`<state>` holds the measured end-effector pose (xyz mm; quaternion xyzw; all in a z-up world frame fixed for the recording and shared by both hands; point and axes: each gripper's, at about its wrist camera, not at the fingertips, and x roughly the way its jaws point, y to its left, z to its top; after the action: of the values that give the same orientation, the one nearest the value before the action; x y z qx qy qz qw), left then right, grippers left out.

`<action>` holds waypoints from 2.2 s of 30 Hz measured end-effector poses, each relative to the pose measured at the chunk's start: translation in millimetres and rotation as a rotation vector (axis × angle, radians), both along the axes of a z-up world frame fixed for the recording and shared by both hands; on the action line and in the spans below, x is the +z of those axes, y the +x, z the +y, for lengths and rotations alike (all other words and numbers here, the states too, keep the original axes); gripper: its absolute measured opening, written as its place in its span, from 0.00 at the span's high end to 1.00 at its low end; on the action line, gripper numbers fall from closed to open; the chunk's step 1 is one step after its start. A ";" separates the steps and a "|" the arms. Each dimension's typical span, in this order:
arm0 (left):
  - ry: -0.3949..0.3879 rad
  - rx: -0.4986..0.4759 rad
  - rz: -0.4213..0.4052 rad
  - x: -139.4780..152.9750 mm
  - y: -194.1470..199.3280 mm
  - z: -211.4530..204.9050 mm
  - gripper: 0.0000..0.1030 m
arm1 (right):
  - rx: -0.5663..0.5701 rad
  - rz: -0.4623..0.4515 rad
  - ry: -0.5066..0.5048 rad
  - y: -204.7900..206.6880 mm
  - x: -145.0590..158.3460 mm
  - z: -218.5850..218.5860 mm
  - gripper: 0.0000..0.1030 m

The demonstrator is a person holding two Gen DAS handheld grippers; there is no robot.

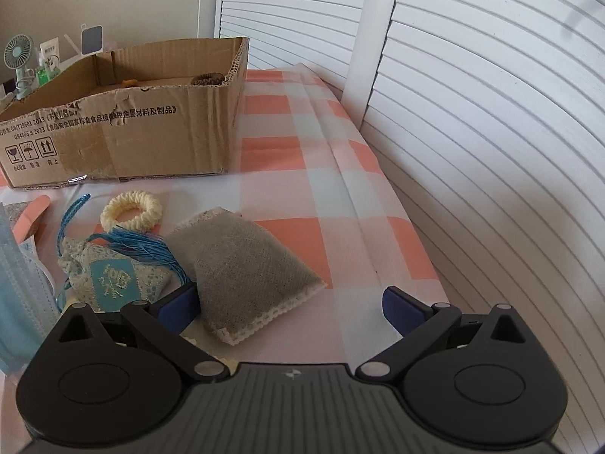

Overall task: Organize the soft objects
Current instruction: 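Grasp the light blue toy with the left gripper while the right gripper grasps the grey pouch, then carry both items over the box and open the left gripper to drop the blue toy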

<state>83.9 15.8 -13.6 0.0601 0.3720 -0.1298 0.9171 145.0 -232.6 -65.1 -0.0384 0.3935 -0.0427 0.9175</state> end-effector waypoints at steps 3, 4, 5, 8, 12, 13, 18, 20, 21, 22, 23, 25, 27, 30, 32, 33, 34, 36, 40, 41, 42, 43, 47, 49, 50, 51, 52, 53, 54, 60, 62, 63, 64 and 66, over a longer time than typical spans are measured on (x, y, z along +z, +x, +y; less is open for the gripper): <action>-0.010 -0.011 0.011 -4.7 4.3 -0.8 0.01 | 0.005 -0.001 0.041 -0.3 -1.4 -6.0 0.00; -0.020 -0.008 0.019 -6.4 6.8 -0.5 0.01 | 0.005 -0.002 0.050 -0.1 -1.9 -7.4 0.00; -0.031 -0.006 0.024 -8.2 9.1 0.0 0.01 | 0.008 -0.005 0.052 -0.3 -2.1 -8.1 0.00; -0.046 -0.002 0.036 -13.0 14.3 -2.4 0.04 | 0.017 -0.017 0.052 -1.0 -3.5 -8.4 0.00; -0.015 -0.005 0.036 -17.3 16.8 -10.4 0.22 | 0.024 -0.027 0.058 -2.3 -4.6 -9.2 0.00; -0.008 -0.006 0.043 -18.8 17.7 -12.3 0.26 | 0.027 -0.030 0.058 -2.5 -4.6 -9.6 0.00; -0.031 -0.013 0.058 -23.6 18.2 -18.0 0.54 | 0.047 -0.051 0.053 -6.1 -5.8 -9.4 0.00; -0.045 -0.009 0.057 -23.0 17.3 -17.0 0.54 | 0.069 -0.053 0.047 -6.8 -5.8 -8.8 0.00; -0.044 -0.008 0.058 -23.1 17.3 -16.7 0.54 | 0.085 -0.053 0.042 -6.9 -5.4 -7.8 0.00; -0.040 -0.002 0.057 -23.5 16.9 -16.0 0.54 | 0.103 -0.052 0.035 -7.3 -4.9 -6.3 0.00; -0.037 0.003 0.056 -23.8 16.4 -15.1 0.54 | 0.125 -0.052 0.023 -6.5 -4.3 -4.1 0.00; -0.044 0.008 0.056 -24.2 16.0 -13.0 0.54 | 0.170 -0.058 -0.008 -4.6 -3.1 0.4 0.00; -0.052 0.009 0.057 -24.5 15.7 -11.7 0.54 | 0.202 -0.069 -0.030 -1.0 -2.5 4.7 0.01; -0.060 0.008 0.056 -25.0 14.7 -10.2 0.54 | 0.250 -0.079 -0.040 5.7 -0.7 10.3 0.08; -0.069 0.012 0.058 -25.0 14.5 -8.0 0.54 | 0.287 -0.081 -0.043 8.8 1.2 14.3 0.20; -0.074 0.014 0.059 -25.0 14.2 -6.7 0.54 | 0.295 -0.074 -0.037 10.0 2.1 15.5 0.22; -0.077 0.015 0.059 -25.1 13.8 -5.9 0.54 | 0.297 -0.066 -0.030 10.5 3.3 16.3 0.26; -0.080 0.017 0.058 -25.2 13.3 -4.0 0.54 | 0.294 -0.053 -0.017 7.7 6.0 18.1 0.34; -0.087 0.018 0.057 -25.5 13.0 -2.6 0.53 | 0.277 -0.036 -0.001 -4.2 8.1 20.5 0.47; -0.087 0.017 0.056 -25.5 12.9 -2.7 0.53 | 0.271 -0.033 -0.002 -7.2 8.2 20.9 0.47; -0.087 0.018 0.055 -25.4 12.8 -2.7 0.53 | 0.272 -0.032 -0.003 -10.2 8.0 21.5 0.47; -0.087 0.018 0.055 -25.5 12.7 -2.9 0.53 | 0.277 -0.033 -0.009 -11.8 7.9 22.2 0.47; -0.090 0.024 0.055 -25.8 12.5 -3.0 0.53 | 0.292 -0.045 -0.045 -10.9 7.0 24.2 0.46; -0.091 0.032 0.058 -25.6 12.4 -2.7 0.52 | 0.294 -0.047 -0.034 -6.4 6.5 22.3 0.46; -0.092 0.036 0.058 -25.3 12.6 -2.5 0.52 | 0.292 -0.048 -0.024 -4.7 6.5 20.9 0.46; -0.093 0.039 0.056 -25.0 12.5 -2.2 0.50 | 0.292 -0.048 -0.018 -3.9 6.4 20.1 0.46; -0.096 0.041 0.053 -24.6 12.5 -1.9 0.49 | 0.295 -0.049 -0.014 -3.5 6.5 19.4 0.46; -0.097 0.043 0.051 -24.3 12.5 -1.8 0.48 | 0.297 -0.050 -0.011 -3.6 6.3 18.9 0.46; -0.096 0.044 0.049 -24.3 12.7 -2.1 0.48 | 0.298 -0.052 -0.008 -3.4 5.9 18.9 0.46; -0.103 0.040 0.051 -23.7 11.6 -0.5 0.54 | 0.280 -0.058 0.011 -7.0 9.0 18.1 0.56; -0.099 0.043 0.048 -22.2 11.1 0.8 0.55 | 0.268 -0.058 0.036 -7.2 11.7 14.5 0.60; -0.095 0.044 0.045 -21.3 10.6 1.7 0.55 | 0.264 -0.059 0.043 -7.6 13.1 12.9 0.61; -0.095 0.044 0.044 -19.8 10.2 2.6 0.55 | 0.259 -0.062 0.043 -8.4 14.7 11.5 0.62; -0.101 0.034 0.044 -16.0 9.7 4.9 0.55 | 0.259 -0.066 0.032 -10.2 17.8 9.7 0.62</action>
<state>93.6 20.7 -29.6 0.0047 0.3860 -0.1340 0.9127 134.8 -223.0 -47.3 -0.0726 0.3556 0.0812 0.9283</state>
